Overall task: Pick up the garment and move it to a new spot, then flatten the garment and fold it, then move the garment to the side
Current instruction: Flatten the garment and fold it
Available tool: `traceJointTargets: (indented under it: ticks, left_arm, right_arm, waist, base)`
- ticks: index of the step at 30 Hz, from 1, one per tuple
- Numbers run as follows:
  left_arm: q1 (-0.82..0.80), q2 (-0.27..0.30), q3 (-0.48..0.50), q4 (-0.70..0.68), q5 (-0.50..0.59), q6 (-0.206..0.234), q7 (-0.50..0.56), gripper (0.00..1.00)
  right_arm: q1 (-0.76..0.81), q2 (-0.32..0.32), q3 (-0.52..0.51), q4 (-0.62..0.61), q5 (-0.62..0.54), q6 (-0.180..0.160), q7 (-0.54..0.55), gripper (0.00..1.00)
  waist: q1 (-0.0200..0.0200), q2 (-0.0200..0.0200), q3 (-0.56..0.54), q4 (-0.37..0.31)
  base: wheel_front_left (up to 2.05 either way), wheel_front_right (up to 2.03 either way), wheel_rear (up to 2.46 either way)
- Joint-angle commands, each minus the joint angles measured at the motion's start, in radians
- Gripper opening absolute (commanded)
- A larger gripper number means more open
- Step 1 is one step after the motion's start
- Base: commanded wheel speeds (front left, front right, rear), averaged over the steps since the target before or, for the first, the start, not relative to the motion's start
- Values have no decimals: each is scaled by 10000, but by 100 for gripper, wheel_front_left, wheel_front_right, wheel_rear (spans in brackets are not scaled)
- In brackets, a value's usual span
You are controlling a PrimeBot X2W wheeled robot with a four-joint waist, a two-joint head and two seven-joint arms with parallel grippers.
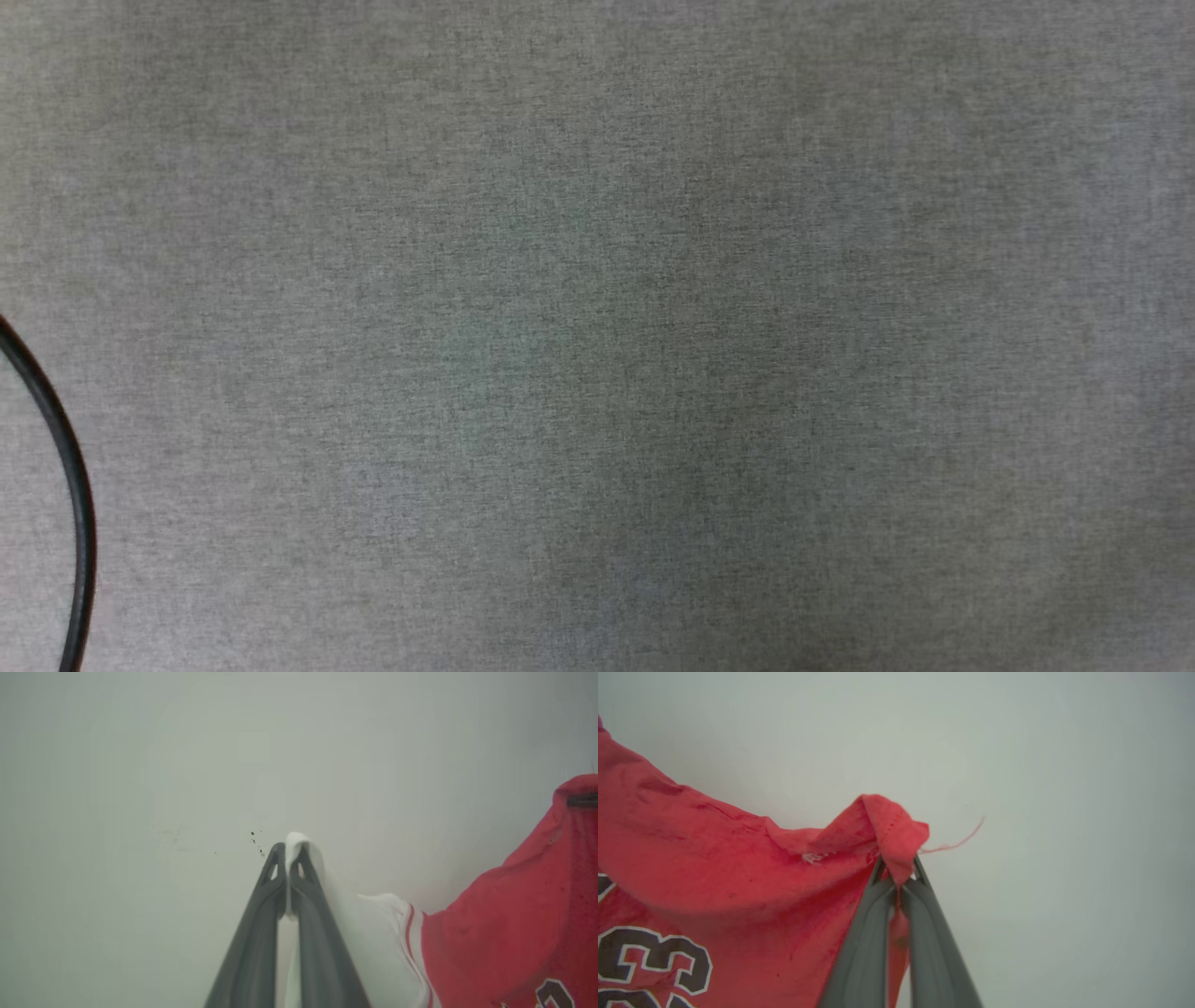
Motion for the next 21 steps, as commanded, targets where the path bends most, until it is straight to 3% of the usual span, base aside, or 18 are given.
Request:
traceJointTargets:
  ticks: [1,10,21]
  left_arm:
    - [-101,-70,-16,175,-47,-72,-60,0]
    - [1205,-199,-409,1332,-523,-291,-818,0]
    - [5469,-57,-1240,1545,-1255,-337,-1575,0]
  right_arm:
    - [-174,-2,64,188,78,-7,-138,0]
    - [967,220,926,1500,417,-7,-1176,0]
    - [4487,687,2415,2352,1327,-7,-2511,0]
  waist:
    - [-1,0,35,42]
    - [-1,0,-285,82]
    - [-1,0,-1877,90]
  base:
    - [0,0,0]
    - [0,0,0]
    - [0,0,0]
